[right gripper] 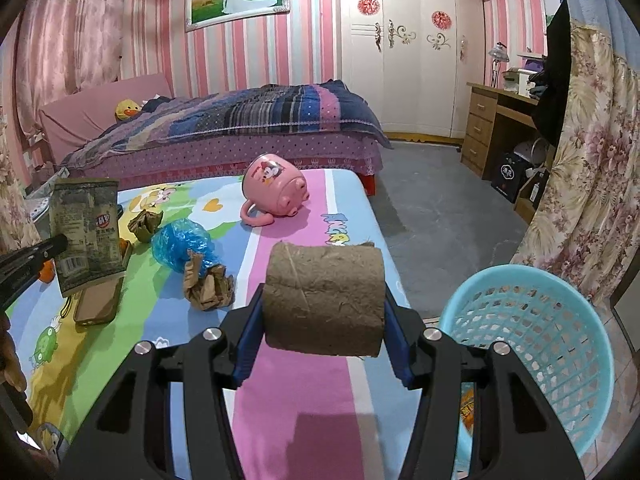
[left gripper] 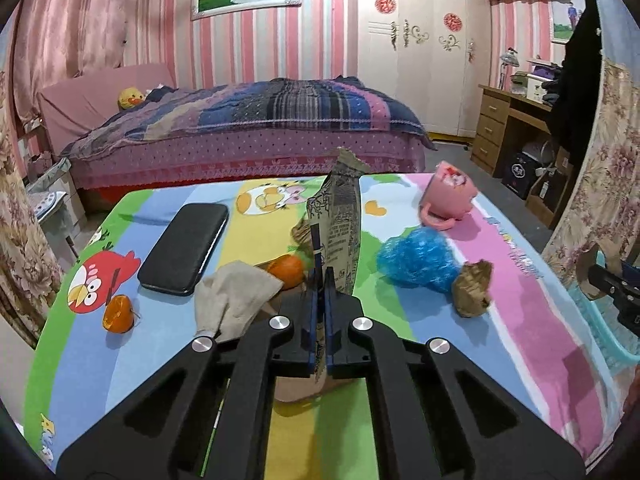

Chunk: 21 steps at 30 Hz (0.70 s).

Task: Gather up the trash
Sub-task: 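Grasp the printed snack wrapper with the left gripper while the right gripper holds the tube, then carry the wrapper and tube over the blue basket and open both grippers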

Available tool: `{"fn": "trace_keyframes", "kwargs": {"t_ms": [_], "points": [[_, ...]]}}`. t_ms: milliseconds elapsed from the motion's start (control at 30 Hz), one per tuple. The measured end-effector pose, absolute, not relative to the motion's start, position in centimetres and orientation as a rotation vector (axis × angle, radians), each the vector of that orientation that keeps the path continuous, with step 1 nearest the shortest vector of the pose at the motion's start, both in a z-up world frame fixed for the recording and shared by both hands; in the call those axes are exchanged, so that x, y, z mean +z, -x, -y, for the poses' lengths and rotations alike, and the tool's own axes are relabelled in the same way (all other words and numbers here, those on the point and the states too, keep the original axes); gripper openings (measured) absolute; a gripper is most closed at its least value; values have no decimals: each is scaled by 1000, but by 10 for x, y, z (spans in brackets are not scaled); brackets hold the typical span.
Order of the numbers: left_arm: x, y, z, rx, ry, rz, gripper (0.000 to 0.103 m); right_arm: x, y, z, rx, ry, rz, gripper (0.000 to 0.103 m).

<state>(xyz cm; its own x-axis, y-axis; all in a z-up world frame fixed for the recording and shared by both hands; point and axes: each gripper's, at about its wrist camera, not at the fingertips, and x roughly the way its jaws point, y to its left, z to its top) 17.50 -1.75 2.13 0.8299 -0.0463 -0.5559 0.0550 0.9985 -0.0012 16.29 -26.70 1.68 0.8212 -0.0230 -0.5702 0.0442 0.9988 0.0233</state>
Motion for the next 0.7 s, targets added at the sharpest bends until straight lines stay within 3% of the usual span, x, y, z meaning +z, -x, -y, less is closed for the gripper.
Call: {"fn": "trace_keyframes", "kwargs": {"t_ms": [700], "points": [[44,-125,181,-370,-145,-537,1,32,-103,392,-336,-79,-571,53]]}}
